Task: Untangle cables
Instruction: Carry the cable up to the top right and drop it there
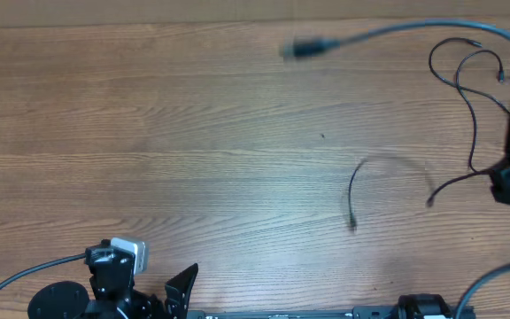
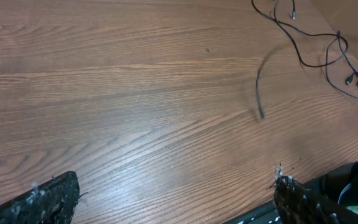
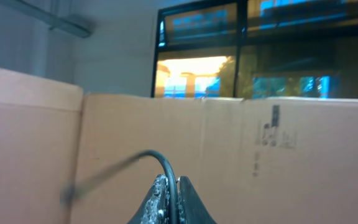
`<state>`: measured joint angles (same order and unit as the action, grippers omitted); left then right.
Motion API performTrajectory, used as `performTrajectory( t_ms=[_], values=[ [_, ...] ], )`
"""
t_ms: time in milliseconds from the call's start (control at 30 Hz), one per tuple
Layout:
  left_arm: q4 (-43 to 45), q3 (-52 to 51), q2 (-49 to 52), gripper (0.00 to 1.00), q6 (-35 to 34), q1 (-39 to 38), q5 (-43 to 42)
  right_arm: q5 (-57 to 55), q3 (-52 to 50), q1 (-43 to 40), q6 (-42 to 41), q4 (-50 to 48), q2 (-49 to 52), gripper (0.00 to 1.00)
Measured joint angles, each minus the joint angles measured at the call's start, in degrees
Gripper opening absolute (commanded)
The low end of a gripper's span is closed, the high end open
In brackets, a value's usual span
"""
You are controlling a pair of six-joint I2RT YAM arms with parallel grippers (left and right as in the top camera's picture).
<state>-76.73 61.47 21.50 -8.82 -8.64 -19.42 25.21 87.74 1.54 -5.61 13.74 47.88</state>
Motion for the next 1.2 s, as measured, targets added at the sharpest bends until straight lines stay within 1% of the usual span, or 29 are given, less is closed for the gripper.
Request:
performTrajectory(
  t_ms=[100,200,267,333,400,467,533,633,700,767,833,900,1033,1200],
  values=[
    [0.0,0.0,0.0,1.0,0.0,0.0,0.0,0.9,0.0,0.0,1.8,0.0,1.3,0.04],
    [0.0,0.0,0.0,0.99,0.0,0.0,0.0,-0.9,0.0,0.0,4.3,-0.1,3.8,0.04],
    [0.0,0.0,0.0,1.0,0.0,0.0,0.0,-3.9,0.0,0.1,6.3,-1.2,7.2,0.04],
    [0.0,0.0,0.0,1.0,0.0,0.0,0.0,-7.5,0.0,0.1,8.4,-4.5,12.1,0.04],
    [0.0,0.0,0.0,1.0,0.0,0.0,0.0,-11.4,0.0,0.0,11.3,-11.5,18.6,0.04],
    [0.0,0.0,0.0,1.0,0.0,0.0,0.0,-15.3,0.0,0.1,15.8,-21.5,25.7,0.04],
    [0.0,0.0,0.0,1.0,0.0,0.0,0.0,-19.5,-0.2,0.1,24.3,-34.1,33.9,0.04],
    [0.0,0.0,0.0,1.0,0.0,0.0,0.0,-24.1,-0.5,0.4,37.8,-48.2,43.1,0.04],
    [0.0,0.0,0.0,1.0,0.0,0.0,0.0,-25.5,-0.7,0.7,42.9,-49.6,45.6,0.04],
    [0.0,0.0,0.0,1.0,0.0,0.0,0.0,-26.8,-0.8,1.0,46.5,-46.5,46.2,0.04],
    [0.0,0.0,0.0,1.0,0.0,0.0,0.0,-28.4,-0.7,1.0,48.5,-37.7,46.0,0.04],
    [0.0,0.0,0.0,1.0,0.0,0.0,0.1,-28.8,-0.5,0.0,48.2,-27.0,45.9,0.04],
    [0.0,0.0,0.0,1.0,0.0,0.0,0.1,-29.0,-0.5,-5.1,42.0,-11.4,47.5,0.04],
    [0.0,0.0,0.0,1.0,0.0,0.0,0.2,-25.5,-0.5,-13.0,30.8,0.5,52.9,0.04]
  ],
)
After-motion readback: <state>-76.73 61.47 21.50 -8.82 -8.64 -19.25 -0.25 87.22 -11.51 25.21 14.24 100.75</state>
